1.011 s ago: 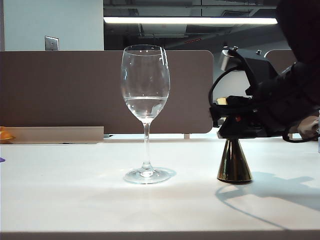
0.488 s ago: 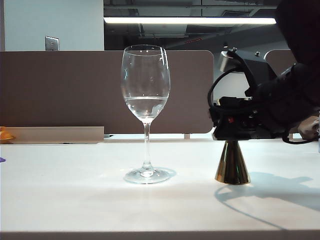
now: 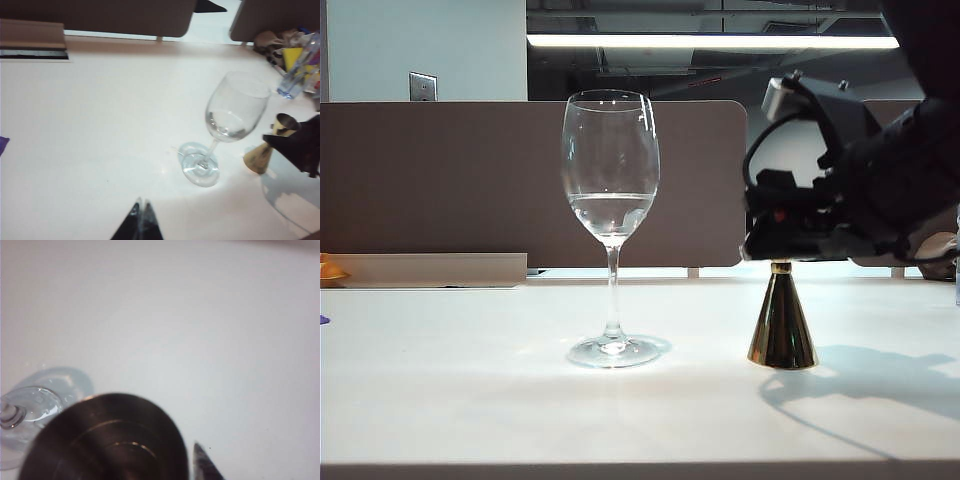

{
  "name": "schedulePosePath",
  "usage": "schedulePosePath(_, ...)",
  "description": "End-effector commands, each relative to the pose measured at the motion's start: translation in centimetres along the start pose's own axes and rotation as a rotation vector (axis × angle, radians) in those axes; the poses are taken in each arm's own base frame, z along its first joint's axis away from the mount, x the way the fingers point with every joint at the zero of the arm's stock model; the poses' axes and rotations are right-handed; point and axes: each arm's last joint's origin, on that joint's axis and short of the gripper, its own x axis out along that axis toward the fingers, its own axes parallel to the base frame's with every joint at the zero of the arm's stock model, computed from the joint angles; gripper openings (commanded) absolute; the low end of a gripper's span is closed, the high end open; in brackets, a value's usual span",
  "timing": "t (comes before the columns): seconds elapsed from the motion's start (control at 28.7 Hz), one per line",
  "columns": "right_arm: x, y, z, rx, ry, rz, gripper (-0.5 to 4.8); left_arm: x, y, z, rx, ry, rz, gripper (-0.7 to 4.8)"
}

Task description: Pick up the jigger and pour the water inside into the glass.

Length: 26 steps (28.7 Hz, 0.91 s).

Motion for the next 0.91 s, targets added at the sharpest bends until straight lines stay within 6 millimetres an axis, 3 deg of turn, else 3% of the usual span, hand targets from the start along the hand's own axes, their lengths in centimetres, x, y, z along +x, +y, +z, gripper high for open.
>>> schedulePosePath(0.03, -0.7, 0.0, 0.3, -0.001, 0.023, 0.001, 2.66, 1.5, 0.0, -0.6, 0.011, -0.028, -0.022, -0.05)
schedulePosePath(0.28, -3.0, -0.2, 1.2, -0.002, 0.046, 0.0, 2.6, 5.2, 0.2, -3.1, 0.011, -0.089, -0.088, -0.05)
schedulePosePath(0.35, -3.7, -0.2, 1.6, 0.0, 0.028, 0.002, 2.32, 5.8, 0.2, -3.4, 0.011, -0.132, -0.097, -0.05)
schedulePosePath(0.38, -4.2, -0.2, 1.9, 0.003, 0.021, 0.003, 1.75, 6.0, 0.3, -3.5, 0.012, -0.151, -0.1, -0.05)
schedulePosePath(0.42, -5.0, -0.3, 2.1, 0.008, 0.017, 0.015, 0.51, 6.5, 0.3, -3.9, 0.011, -0.166, -0.103, -0.05)
schedulePosePath(0.45, -5.8, -0.3, 2.3, 0.008, 0.013, 0.019, -0.1, 6.8, 0.4, -4.2, 0.011, -0.171, -0.103, -0.05)
schedulePosePath(0.63, -8.3, -0.5, 2.8, 0.035, -0.006, 0.011, -0.08, 7.1, 0.5, -4.7, 0.006, -0.165, -0.102, -0.04)
schedulePosePath(0.91, -9.0, -0.5, 2.0, 0.059, 0.078, 0.045, -0.03, 7.0, 0.4, -4.4, 0.004, -0.191, -0.1, -0.03)
